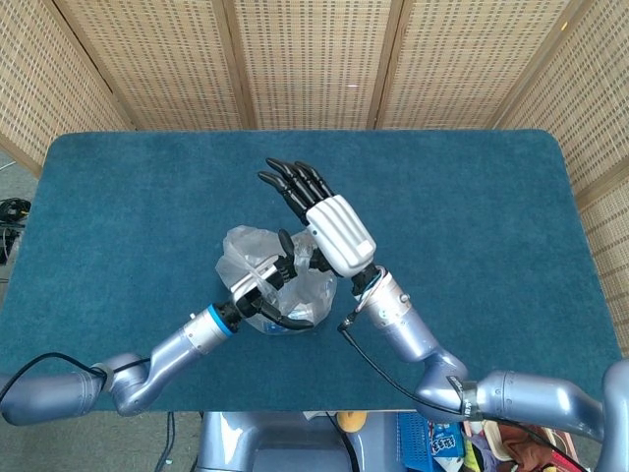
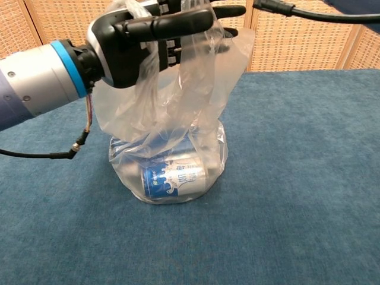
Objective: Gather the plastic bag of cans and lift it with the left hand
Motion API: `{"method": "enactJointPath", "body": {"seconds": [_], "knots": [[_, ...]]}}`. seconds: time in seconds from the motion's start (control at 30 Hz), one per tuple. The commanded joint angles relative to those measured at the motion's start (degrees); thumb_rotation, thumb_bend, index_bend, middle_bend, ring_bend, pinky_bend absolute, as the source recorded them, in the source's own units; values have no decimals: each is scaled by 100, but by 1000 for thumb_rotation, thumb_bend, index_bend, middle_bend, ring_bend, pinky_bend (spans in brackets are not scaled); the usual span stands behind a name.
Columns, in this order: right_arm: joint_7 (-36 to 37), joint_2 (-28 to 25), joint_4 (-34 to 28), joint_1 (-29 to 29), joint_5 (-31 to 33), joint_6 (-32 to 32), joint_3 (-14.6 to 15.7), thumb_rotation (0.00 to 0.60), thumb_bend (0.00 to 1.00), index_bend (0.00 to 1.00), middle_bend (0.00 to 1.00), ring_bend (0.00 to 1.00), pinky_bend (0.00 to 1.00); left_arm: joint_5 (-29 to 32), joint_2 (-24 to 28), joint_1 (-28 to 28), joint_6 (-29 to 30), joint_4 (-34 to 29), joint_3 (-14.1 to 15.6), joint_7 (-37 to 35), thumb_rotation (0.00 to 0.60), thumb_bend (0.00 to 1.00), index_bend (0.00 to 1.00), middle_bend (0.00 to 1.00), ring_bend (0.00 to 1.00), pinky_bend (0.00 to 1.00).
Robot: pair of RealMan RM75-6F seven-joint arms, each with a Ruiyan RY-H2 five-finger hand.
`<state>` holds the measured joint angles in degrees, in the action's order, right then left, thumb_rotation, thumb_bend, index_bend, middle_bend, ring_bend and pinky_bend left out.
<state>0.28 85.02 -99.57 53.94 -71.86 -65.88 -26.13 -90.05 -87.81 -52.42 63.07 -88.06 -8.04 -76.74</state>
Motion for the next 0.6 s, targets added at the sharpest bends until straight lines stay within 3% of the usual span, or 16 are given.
{"method": "enactJointPath", "body": {"seconds": [0.03,0.27,0.6], "knots": [[-91,61,11,75,71,39,-32,600,654,0,44,0,0,108,-120,-65,-98,37,-89,88,600,141,280,181,178,80],[-261,137,-22,167,195,100,-25,600,653,0,44,0,0,311,-394,-145,-170,171,-314,189,600,138,282,181,179,79],[-252,136,-27,191,187,122,-9,600,654,0,44,0,0,461,-579,-222,-379,371,-417,226,600,109,280,181,179,75]]}}
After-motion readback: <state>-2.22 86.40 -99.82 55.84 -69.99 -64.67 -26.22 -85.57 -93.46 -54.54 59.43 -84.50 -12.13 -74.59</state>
